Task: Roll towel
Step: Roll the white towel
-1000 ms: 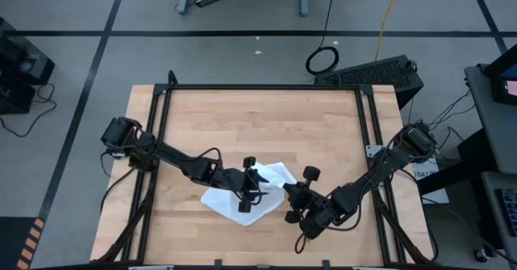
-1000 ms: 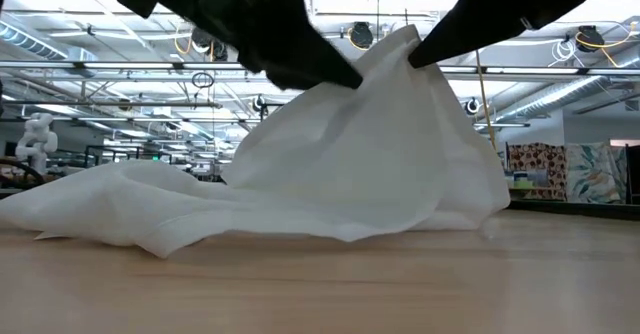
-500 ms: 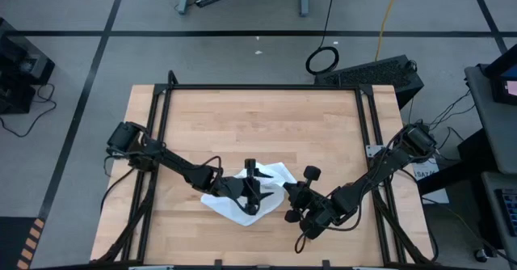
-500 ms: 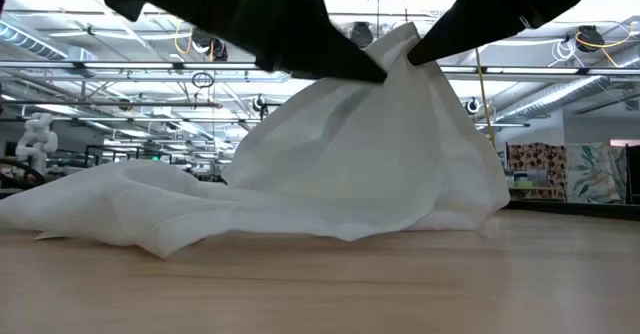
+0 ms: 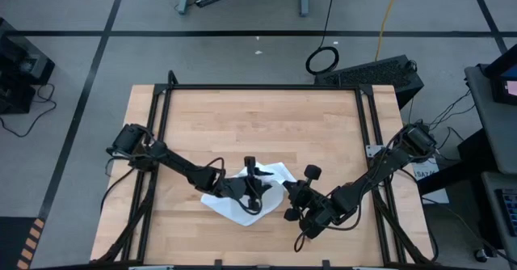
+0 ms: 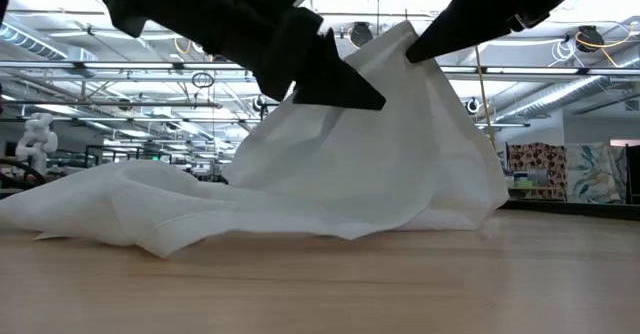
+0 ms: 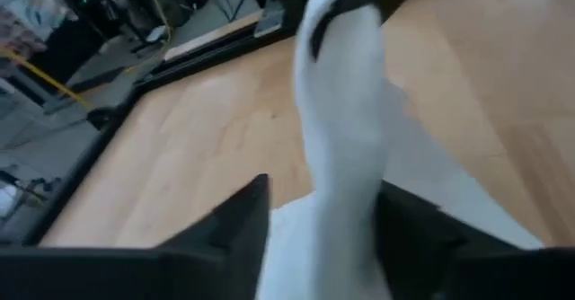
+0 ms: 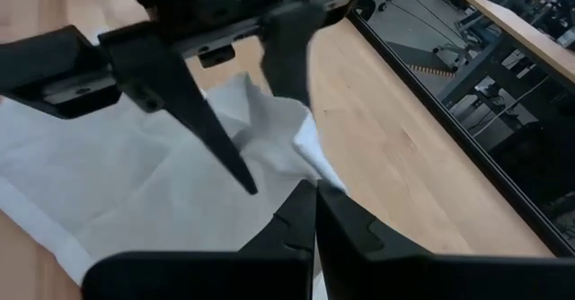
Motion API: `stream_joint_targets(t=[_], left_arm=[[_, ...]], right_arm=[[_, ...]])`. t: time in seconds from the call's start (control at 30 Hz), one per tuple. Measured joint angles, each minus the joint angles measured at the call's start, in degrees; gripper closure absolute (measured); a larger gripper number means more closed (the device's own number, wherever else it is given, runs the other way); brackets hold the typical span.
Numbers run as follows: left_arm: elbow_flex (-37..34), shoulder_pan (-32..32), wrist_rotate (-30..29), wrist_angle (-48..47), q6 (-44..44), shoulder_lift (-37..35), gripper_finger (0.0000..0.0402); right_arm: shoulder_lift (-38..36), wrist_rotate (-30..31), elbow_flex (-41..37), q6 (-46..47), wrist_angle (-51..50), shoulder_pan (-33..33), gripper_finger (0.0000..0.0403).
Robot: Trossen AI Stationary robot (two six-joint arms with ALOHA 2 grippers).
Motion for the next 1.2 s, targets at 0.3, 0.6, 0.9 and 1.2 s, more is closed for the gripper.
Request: stream_joint_targets(t=[0.3, 0.6, 0.9, 1.2], left_arm=[[0.0, -0.12, 3.15, -0.31, 1.47, -0.16, 0.0388], [0.0, 0.5, 8.31, -1.46, -0.48, -2.46, 0.0397], [-0.02, 1.82, 11.96, -4.16, -3.26, -3.26, 0.0395], [-0.02, 1.93, 12.4, -5.17, -4.59, -3.26, 0.0395]], right_arm=[[-1.48, -5.03, 0.0, -0.23, -0.85, 0.0, 0.0403], [-1.93, -11.0, 0.0, -0.16, -1.44, 0.02, 0.0383], [-1.7, -10.51, 0.0, -6.27, 3.54, -0.36, 0.0322], [-1.7, -10.67, 0.0, -7.59, 3.45, -0.71, 0.0395]])
